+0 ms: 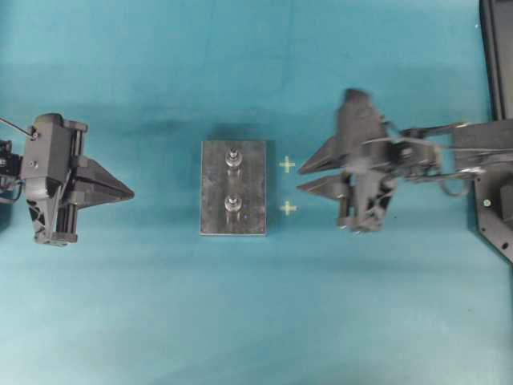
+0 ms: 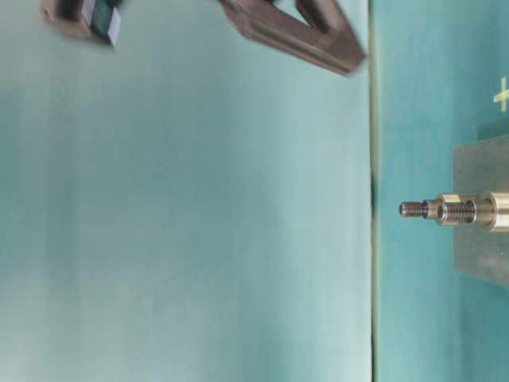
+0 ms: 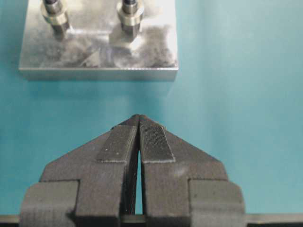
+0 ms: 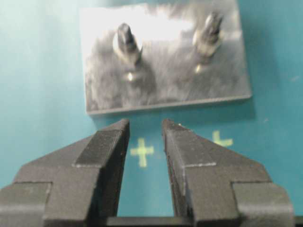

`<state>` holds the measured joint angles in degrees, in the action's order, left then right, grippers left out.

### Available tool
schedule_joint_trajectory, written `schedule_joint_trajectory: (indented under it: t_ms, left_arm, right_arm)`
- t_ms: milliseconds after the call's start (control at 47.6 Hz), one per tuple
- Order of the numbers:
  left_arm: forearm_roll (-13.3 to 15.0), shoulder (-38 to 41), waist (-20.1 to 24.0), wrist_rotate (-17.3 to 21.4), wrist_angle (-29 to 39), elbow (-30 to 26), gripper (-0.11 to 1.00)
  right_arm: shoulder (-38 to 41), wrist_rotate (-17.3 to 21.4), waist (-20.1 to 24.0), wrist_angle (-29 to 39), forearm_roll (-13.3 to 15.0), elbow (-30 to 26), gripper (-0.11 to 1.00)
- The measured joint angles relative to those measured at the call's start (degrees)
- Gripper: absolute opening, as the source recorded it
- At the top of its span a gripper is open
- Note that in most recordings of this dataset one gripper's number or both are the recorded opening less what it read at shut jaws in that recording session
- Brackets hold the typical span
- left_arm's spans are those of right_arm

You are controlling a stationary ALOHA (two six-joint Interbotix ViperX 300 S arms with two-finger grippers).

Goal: Insert the washer onto the shaft.

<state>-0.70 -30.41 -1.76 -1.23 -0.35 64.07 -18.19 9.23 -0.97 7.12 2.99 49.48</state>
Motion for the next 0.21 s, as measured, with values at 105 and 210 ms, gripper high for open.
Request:
schedule_joint_trajectory:
  t_ms: [105, 210]
  left_arm:
    - [-0.1, 0.1, -0.1, 0.2, 0.0, 0.2, 0.00]
    - [0.0, 0.1, -0.1, 0.3, -0.2, 0.4, 0.00]
  right_arm:
    - [-2.3, 0.0, -0.1, -4.4, 0.0, 3.0, 0.33]
    - [-4.3, 0.0, -0.1, -9.8, -0.1, 6.8, 0.31]
